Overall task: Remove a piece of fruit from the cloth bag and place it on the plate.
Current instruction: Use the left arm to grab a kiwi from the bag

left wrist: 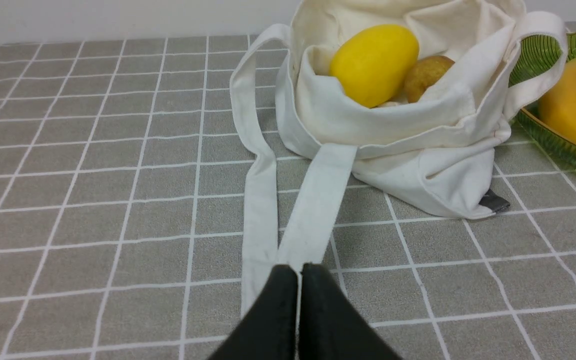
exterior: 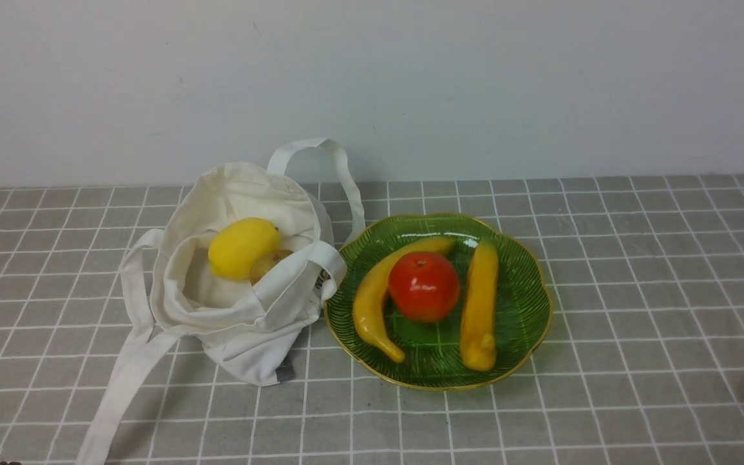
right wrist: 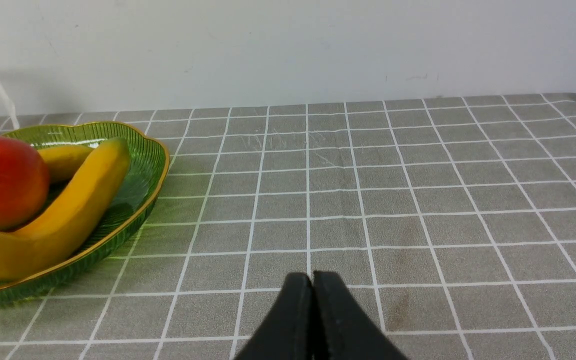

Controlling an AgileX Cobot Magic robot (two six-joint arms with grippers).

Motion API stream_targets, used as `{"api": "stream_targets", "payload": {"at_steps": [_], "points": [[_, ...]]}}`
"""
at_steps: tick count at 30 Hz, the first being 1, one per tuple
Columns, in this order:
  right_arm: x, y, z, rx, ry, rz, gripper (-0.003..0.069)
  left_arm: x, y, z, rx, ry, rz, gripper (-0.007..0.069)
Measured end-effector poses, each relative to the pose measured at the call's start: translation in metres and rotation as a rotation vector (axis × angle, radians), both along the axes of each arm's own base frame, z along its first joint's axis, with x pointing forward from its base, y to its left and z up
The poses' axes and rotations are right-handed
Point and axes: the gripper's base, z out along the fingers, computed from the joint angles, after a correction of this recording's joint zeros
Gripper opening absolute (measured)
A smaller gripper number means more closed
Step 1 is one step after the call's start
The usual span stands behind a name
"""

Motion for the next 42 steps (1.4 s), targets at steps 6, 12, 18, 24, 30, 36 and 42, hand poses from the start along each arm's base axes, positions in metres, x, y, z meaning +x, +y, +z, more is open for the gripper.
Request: {"api": "stream_targets", "payload": {"at_steps": [6,12,18,24,30,36,42], "points": [[0.0,0.0,0.0,0.0,0.0,0.0,-0.0015,0.0,0.0,0.0,0.0,0.0,0.0,-0.0008],[0.0,0.0,0.0,0.0,0.0,0.0,-0.0015,0.0,0.0,0.0,0.0,0.0,0.0,-0.0008],[0.0,0.0,0.0,0.0,0.0,0.0,-0.0015,-0.001,-0.006,0.0,-0.263,0.028,0.019,-0.0008],[0.0,0.0,0.0,0.0,0.0,0.0,-0.0015,-0.002,-0.02,0.005,-0.877,0.121,0.046,-0.0008],[0.0,0.0,0.0,0.0,0.0,0.0,-0.0015,0.001,-0.017,0.018,-1.091,0.016,0.068,-0.0008],[0.0,0.0,0.0,0.0,0.0,0.0,-0.0015,0.003,-0.005,0.035,-1.222,-0.184,0.118,-0.0008],[0.0,0.0,0.0,0.0,0.0,0.0,-0.0015,-0.011,-0.009,0.116,-0.948,-0.331,-0.05,-0.0008]]}}
